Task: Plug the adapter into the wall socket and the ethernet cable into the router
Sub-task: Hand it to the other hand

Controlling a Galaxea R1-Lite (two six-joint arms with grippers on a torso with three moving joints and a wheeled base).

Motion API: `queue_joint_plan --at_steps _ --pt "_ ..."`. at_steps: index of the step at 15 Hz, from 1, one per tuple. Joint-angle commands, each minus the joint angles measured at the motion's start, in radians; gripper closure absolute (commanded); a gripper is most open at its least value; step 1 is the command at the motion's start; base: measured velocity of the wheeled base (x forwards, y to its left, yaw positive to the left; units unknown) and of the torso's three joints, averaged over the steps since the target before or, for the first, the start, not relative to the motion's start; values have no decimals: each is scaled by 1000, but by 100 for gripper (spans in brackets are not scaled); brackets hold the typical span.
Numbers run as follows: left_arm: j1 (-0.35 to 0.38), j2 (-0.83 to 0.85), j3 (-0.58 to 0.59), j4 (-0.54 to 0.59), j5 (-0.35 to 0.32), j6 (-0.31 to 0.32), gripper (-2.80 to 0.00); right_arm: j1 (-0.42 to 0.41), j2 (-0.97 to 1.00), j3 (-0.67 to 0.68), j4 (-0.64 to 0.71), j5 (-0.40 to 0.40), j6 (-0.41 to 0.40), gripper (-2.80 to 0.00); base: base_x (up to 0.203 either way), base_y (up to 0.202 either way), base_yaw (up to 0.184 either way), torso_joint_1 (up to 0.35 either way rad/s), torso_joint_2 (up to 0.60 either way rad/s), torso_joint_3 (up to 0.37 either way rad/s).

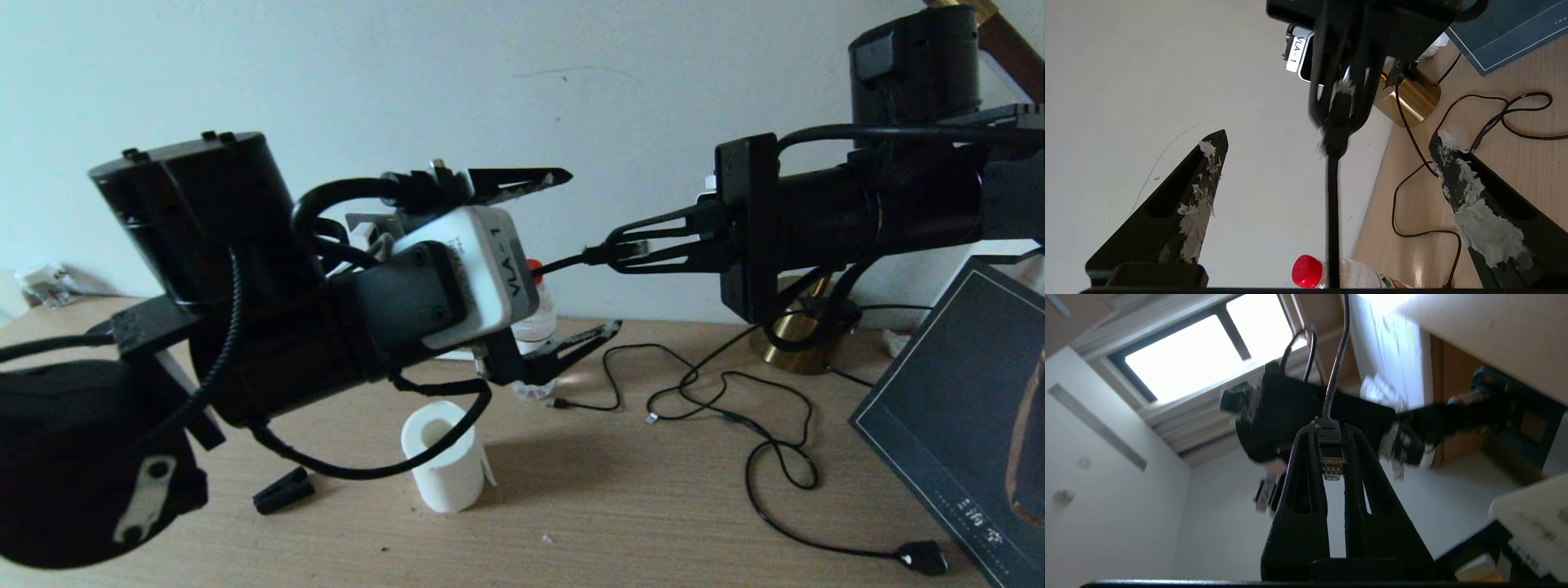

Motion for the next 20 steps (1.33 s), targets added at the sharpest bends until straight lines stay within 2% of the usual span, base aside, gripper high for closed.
queue_joint_plan --at_steps 1,3,6,16,17,20 --pt "1 -7 2 -11 -9 7 -280 -14 -1 3 2 51 11 0 0 0 0 0 0 0" --pt "-1 -14 2 -13 -11 8 -280 -14 2 1 3 59 18 0 0 0 0 0 0 0" --pt "-3 -24 2 -24 -15 10 -280 -14 10 0 3 122 29 0 0 0 0 0 0 0" --pt "-20 -35 5 -26 -17 17 -280 -2 23 -8 4 124 29 0 0 0 0 0 0 0" --pt "-20 -32 3 -26 -17 17 0 -2 23 -8 4 124 29 0 0 0 0 0 0 0" --pt "-29 -24 3 -24 -17 15 0 -2 19 -10 3 124 29 0 0 0 0 0 0 0"
